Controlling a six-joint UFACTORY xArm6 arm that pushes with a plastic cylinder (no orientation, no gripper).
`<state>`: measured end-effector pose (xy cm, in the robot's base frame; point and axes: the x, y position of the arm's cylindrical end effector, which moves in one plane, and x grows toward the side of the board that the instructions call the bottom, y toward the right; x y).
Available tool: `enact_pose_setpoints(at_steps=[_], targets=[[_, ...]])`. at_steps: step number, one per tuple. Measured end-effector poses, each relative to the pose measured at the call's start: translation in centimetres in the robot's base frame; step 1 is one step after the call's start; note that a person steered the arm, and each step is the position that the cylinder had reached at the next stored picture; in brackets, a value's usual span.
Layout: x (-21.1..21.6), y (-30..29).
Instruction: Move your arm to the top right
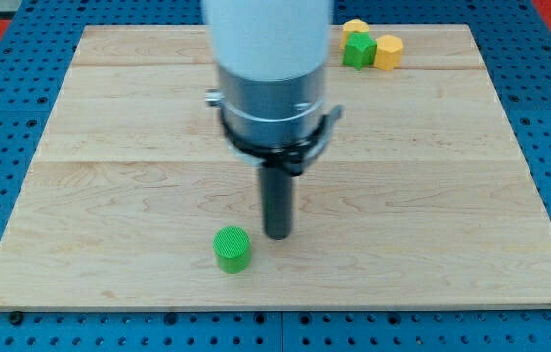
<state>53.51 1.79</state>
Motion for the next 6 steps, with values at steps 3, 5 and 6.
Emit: enact_pose_setpoints(at_steps=[3, 5, 6], targets=[[-18.5, 24.8], [-31.6, 28.8], [-34.4, 24.6]])
